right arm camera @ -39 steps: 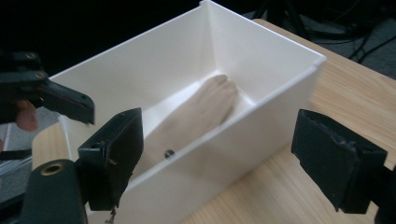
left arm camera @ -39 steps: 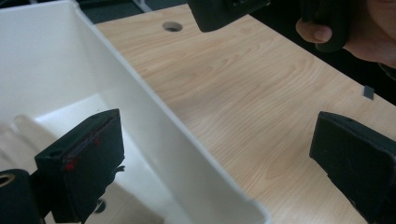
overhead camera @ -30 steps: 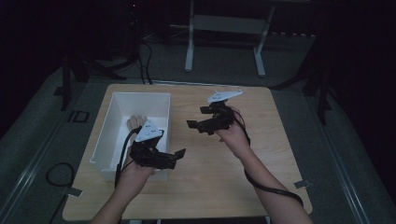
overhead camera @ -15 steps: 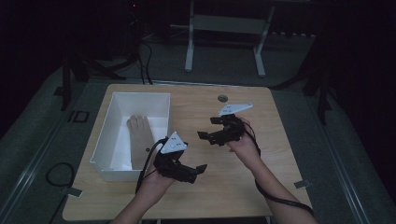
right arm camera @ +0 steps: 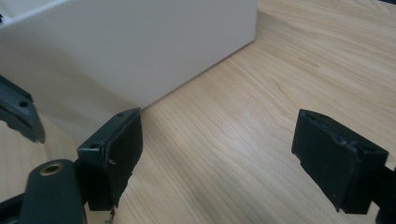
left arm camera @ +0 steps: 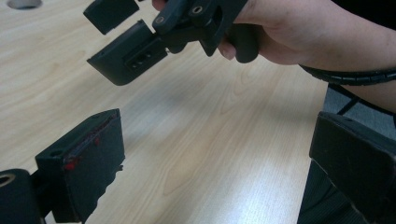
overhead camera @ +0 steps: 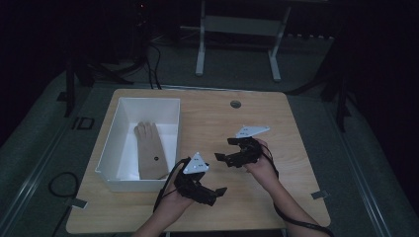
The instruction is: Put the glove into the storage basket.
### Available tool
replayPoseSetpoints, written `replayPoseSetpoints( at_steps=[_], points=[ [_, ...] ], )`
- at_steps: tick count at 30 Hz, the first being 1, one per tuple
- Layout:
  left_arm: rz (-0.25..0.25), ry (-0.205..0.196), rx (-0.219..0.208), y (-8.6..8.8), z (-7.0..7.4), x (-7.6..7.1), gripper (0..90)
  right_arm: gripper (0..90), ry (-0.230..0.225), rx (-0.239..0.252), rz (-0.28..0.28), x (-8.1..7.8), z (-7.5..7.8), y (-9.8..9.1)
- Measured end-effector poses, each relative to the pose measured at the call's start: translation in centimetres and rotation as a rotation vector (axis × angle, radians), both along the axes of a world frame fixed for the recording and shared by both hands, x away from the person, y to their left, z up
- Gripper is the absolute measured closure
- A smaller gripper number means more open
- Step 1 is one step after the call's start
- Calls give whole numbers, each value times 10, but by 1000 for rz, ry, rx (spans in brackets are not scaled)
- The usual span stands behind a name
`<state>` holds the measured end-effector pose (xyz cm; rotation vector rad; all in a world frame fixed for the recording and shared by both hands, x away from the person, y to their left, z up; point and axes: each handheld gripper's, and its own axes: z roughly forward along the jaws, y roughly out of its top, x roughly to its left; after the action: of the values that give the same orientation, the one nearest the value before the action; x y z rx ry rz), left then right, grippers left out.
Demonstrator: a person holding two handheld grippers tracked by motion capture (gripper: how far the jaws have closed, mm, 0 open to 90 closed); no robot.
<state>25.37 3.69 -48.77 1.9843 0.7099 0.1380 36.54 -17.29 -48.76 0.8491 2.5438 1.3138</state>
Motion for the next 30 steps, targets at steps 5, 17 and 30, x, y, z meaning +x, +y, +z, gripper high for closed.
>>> replayPoseSetpoints(
  at_steps=[5,17,30],
  points=[
    [-14,-6,0,-7,-9,-1,36,155,-1,-22,8,-3,-14,-7],
    [-64,12,10,-19,-39,-3,42,146,10,-39,38,-12,-42,-25],
    [-77,28,24,-20,-67,-4,42,145,20,-35,3,-15,-64,-44]
  ],
)
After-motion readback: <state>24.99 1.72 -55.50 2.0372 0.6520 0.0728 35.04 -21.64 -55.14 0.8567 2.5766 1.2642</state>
